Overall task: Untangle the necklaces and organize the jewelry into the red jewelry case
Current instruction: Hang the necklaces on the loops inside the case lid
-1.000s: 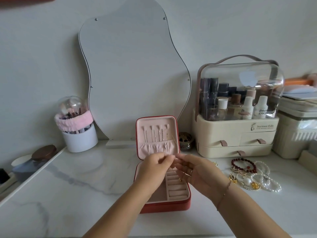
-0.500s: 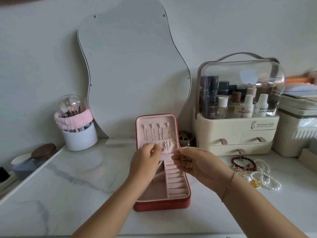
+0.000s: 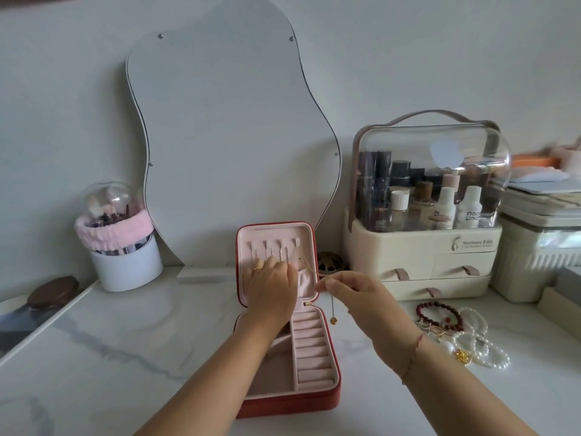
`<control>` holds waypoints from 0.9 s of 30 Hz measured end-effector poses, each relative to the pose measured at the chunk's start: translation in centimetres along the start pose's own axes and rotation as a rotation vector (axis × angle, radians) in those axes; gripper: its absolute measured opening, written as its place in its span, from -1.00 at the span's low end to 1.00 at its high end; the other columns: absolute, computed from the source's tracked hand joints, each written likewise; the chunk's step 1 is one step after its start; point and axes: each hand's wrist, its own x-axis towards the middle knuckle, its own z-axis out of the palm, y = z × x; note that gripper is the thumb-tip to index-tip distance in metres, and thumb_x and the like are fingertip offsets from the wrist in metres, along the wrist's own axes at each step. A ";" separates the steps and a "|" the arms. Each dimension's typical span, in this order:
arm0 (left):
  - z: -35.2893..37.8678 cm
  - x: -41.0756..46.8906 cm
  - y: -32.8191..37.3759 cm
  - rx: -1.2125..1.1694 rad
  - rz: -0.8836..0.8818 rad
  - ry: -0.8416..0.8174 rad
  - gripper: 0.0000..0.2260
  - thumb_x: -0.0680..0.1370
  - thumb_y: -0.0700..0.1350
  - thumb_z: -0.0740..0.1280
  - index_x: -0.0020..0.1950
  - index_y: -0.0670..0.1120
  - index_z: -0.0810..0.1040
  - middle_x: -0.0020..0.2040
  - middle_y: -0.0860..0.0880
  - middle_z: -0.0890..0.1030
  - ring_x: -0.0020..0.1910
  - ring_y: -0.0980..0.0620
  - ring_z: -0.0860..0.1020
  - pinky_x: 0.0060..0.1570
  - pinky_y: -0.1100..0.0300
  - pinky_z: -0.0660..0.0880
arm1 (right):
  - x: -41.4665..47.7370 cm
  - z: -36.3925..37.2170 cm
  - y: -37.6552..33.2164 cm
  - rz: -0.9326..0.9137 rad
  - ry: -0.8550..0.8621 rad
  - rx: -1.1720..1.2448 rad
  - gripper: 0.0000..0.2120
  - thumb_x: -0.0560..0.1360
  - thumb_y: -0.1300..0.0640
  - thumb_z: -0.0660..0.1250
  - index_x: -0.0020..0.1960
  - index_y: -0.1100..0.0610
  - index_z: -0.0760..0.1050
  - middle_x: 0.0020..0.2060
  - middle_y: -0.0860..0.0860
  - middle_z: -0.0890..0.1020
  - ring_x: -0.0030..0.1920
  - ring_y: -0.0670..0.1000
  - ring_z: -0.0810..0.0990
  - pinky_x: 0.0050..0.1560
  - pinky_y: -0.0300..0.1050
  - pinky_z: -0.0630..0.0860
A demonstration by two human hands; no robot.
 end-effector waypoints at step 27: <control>0.0 0.5 -1.9 -0.635 -0.076 0.068 -0.32 0.44 0.39 -0.06 -0.16 -0.08 0.66 -0.09 -0.02 0.69 0.05 -0.08 0.58 0.16 -0.02 0.43 | 10.4 2.4 0.2 -0.309 0.173 -0.314 -0.85 0.46 0.23 0.33 -0.06 0.07 0.65 -0.22 -0.10 0.64 -0.18 -0.16 0.58 -0.12 -0.37 0.48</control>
